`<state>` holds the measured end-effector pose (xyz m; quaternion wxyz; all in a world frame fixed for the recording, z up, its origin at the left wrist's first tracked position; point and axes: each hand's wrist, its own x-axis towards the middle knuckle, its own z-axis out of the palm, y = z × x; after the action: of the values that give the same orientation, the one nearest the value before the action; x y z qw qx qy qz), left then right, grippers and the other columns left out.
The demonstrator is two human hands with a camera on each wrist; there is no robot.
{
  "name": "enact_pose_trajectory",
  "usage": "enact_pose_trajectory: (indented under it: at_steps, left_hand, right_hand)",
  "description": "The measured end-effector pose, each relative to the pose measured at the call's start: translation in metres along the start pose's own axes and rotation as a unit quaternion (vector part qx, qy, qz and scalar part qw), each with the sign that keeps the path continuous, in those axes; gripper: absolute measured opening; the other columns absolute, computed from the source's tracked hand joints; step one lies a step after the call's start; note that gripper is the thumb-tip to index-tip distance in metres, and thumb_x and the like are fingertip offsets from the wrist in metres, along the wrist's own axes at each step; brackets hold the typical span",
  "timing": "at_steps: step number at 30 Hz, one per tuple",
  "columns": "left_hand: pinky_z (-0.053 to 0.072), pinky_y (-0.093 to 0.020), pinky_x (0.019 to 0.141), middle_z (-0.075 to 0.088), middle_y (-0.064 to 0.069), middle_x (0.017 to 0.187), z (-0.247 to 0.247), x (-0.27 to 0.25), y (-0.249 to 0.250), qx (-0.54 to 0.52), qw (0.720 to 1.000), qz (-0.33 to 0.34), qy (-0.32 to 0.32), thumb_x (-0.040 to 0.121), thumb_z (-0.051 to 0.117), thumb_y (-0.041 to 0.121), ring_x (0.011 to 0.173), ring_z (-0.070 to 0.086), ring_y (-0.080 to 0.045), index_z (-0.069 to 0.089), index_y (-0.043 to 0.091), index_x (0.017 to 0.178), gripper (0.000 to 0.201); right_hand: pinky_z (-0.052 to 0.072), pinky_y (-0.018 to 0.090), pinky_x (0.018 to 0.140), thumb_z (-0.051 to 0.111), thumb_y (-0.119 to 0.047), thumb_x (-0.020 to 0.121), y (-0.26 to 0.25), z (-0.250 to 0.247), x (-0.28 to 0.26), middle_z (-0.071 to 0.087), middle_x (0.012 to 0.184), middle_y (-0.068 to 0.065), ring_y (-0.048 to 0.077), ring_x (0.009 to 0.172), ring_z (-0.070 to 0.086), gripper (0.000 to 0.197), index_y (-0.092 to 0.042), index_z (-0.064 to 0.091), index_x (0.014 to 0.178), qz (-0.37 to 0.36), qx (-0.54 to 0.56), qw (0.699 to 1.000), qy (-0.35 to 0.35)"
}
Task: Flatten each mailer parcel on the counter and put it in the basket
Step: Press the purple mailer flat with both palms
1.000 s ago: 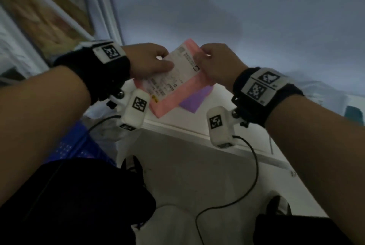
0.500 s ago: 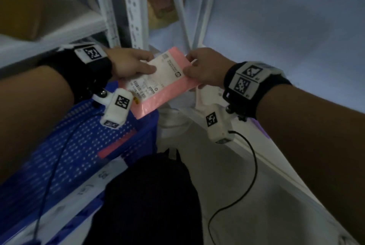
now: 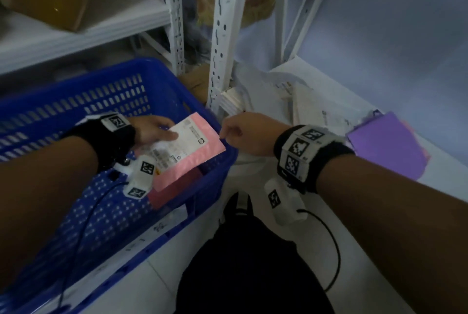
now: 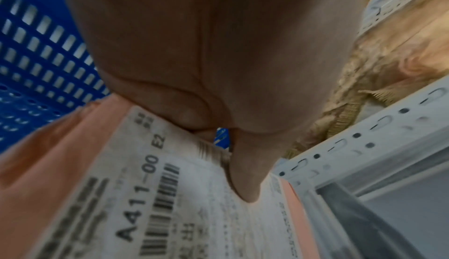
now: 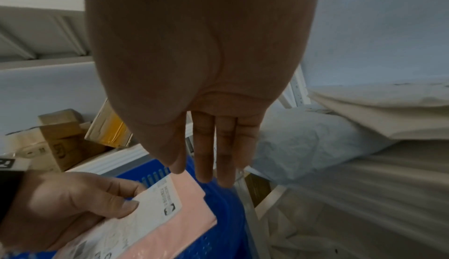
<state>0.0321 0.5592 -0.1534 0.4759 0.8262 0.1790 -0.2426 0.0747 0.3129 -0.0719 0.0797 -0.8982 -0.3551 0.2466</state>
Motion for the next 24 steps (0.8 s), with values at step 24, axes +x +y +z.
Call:
enact_pose_trajectory:
  at_steps: [24]
  left_hand:
    - [0.05,-0.045,0.09,0.059,-0.013,0.126,0.069,0.11,-0.072,0.244,0.961,-0.111,-0.069,0.098,0.051,0.035,0.101,0.06,-0.03,0.055,0.011,0.132,0.041]
  right_hand:
    - [0.049,0.041,0.094,0.042,-0.02,0.102,-0.012,0.022,0.064,0.064,0.119,0.019,0.033,0.108,0.061,0.034,0.002,0.062,0.118,-0.026,0.008,0.999,-0.031]
